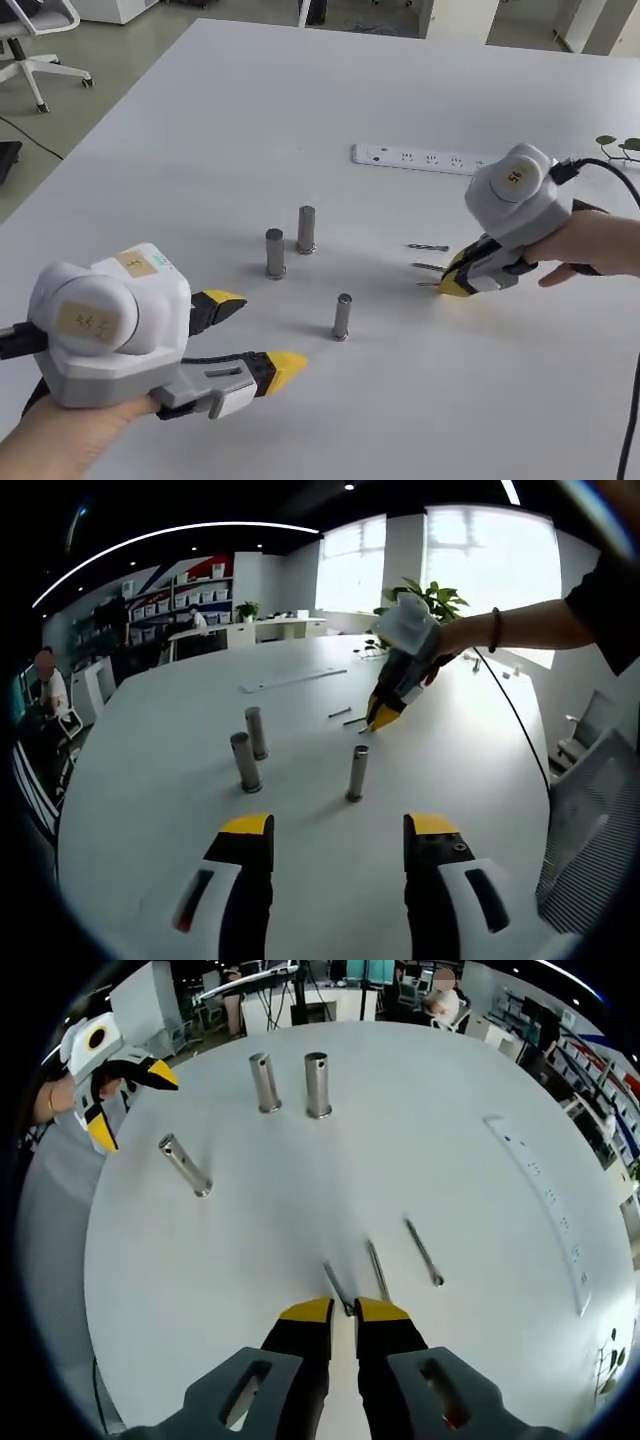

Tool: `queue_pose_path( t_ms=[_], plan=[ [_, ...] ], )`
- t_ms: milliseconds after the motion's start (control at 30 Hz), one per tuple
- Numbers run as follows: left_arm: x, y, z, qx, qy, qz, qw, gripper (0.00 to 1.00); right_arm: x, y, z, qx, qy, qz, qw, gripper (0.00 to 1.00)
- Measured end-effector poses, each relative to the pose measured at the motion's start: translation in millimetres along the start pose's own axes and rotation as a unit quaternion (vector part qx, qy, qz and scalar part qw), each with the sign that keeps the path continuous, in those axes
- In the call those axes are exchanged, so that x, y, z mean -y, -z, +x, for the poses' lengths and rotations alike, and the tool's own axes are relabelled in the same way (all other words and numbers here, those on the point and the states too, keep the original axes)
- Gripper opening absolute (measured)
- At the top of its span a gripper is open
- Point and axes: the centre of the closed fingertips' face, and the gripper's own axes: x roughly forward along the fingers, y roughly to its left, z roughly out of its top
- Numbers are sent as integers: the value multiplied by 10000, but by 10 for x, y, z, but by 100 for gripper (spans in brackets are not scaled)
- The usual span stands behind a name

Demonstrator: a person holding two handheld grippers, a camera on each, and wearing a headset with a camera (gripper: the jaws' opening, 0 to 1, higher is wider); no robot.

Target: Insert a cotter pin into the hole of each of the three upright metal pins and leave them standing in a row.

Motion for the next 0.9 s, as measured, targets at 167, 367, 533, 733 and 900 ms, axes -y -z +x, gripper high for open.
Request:
queue_pose_path(
  t_ms=[167,367,533,733,900],
  plan=[
    [7,-22,-15,12,7,60,10000,51,-14,-2,12,-212,-84,-256,9994,1],
    [15,-25,-19,-57,8,90,9999,50,2,-2,12,-411,-39,-309,9987,0],
    [11,-41,-55,-50,-25,113,9999,50,-16,8,7,-473,-61,-687,9965,0],
    [8,-27,-81,-100,-61,123,9999,49,-14,14,-1,-393,22,-397,9984,0],
    [4,-36,-97,-101,-76,122,9998,49,-41,2,-4,-287,121,-497,9983,0]
  ],
)
